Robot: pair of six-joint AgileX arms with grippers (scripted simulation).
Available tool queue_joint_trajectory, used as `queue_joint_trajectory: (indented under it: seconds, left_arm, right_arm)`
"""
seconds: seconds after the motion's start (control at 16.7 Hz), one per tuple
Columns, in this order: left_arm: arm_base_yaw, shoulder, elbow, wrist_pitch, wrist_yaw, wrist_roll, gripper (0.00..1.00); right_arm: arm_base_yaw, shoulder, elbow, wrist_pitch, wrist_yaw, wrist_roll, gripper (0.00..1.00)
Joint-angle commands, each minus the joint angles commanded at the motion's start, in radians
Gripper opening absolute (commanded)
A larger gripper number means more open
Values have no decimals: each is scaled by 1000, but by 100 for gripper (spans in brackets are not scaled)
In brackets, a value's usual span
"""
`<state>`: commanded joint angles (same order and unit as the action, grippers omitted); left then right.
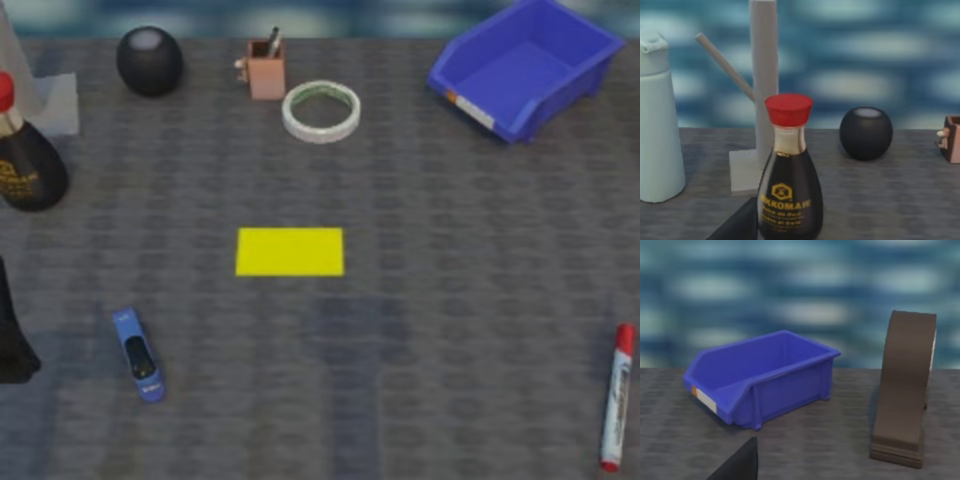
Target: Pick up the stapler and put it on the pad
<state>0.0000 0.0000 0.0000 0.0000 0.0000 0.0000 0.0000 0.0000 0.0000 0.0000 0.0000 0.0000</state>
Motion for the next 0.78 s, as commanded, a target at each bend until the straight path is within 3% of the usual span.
queue_joint_trajectory:
  seconds: [0.36, 0.78]
  left_arm:
    - [-30, 108, 103, -93, 1, -66, 100]
    - [-145, 688, 531, -482, -3, -338, 100]
  right_arm:
    - [0, 0, 0, 0, 0, 0, 100]
    - [0, 0, 0, 0, 0, 0, 100]
